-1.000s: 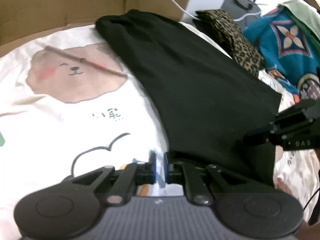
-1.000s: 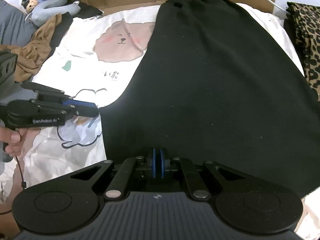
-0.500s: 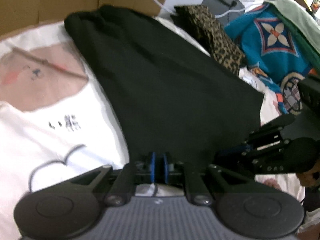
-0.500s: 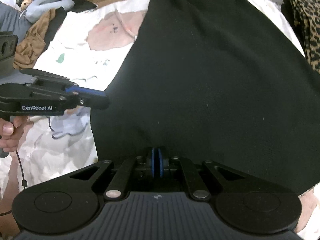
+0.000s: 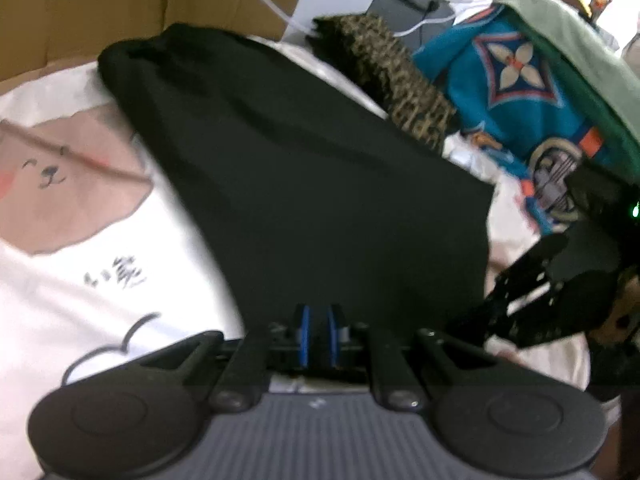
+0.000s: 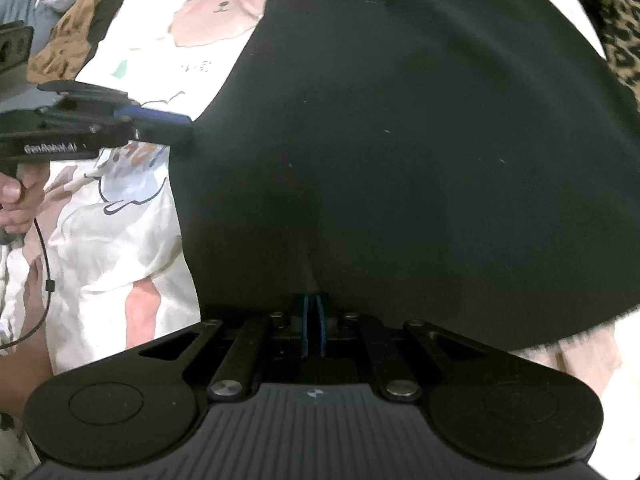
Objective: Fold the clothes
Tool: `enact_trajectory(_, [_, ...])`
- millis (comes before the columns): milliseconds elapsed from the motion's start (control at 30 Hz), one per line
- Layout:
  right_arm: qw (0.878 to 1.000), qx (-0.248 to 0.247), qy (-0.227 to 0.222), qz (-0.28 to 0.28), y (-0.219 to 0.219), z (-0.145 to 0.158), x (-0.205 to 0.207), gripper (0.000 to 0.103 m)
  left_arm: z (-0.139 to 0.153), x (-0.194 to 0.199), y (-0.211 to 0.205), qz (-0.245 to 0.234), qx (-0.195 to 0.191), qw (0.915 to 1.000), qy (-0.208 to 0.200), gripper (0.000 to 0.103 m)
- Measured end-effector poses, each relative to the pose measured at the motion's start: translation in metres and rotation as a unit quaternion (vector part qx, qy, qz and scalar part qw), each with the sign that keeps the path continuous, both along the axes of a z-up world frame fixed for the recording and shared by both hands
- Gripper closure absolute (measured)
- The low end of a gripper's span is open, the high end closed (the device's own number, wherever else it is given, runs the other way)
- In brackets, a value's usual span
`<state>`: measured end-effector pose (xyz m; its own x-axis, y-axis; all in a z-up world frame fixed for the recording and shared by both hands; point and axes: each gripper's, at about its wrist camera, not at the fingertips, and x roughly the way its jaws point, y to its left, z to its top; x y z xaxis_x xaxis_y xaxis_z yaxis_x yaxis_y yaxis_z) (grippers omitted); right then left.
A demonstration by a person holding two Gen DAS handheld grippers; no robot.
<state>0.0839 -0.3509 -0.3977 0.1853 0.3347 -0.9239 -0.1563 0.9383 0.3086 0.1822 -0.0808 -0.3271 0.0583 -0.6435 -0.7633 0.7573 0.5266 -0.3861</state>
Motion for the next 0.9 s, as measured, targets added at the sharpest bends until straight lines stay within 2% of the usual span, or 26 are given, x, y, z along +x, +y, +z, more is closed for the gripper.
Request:
enact_trajectory(33, [1.000,0.003,-0.003,-0.010,-0.003,0.004,-0.002,0.081,0.001,-0.003,-0.004,-0.004,-0.003,1.0000,0.005,0.093])
enact_trajectory(167, [0.997,0.041,-0.022,-0.056,-0.015,0.015,-0.014,0.077,-0.006,-0.022,-0.016,-0.043,-0.003,0.9987,0.026,0.093])
enact_trajectory(233, [0.997,0.054,-0.023,-0.060,-0.012,0.010,-0.020,0.073,-0.013,-0.034,-0.022,-0.070,0.006,0.9969,0.037,0.093])
enact_trajectory(333, [0.996,0.070,-0.021,-0.060,-0.005,-0.001,-0.029,0.073,-0.024,-0.048,-0.034,-0.096,0.024,0.9936,0.054,0.093])
enact_trajectory(433, [0.997,0.048,-0.007,-0.052,0.001,-0.014,-0.036,0.074,-0.032,-0.060,-0.044,-0.096,0.051,0.9900,0.090,0.093])
enact_trajectory(500, [0.997,0.049,-0.015,-0.050,-0.002,-0.010,-0.039,0.073,-0.032,-0.066,-0.050,-0.092,0.076,0.9880,0.099,0.093])
enact_trajectory(600, [0.995,0.051,-0.050,-0.063,-0.017,0.004,-0.046,0.072,-0.027,-0.072,-0.053,-0.085,0.097,0.9867,0.099,0.092])
enact_trajectory(700, [0.992,0.052,-0.078,-0.090,-0.034,0.015,-0.050,0.071,-0.020,-0.076,-0.054,-0.079,0.113,0.9858,0.096,0.086])
enact_trajectory(833, [0.981,0.066,-0.108,-0.144,-0.063,0.022,-0.054,0.071,-0.012,-0.083,-0.055,-0.071,0.135,0.9841,0.092,0.086])
enact_trajectory(900, [0.977,0.069,-0.119,-0.164,-0.083,0.024,-0.049,0.071,-0.008,-0.086,-0.056,-0.060,0.142,0.9838,0.092,0.081])
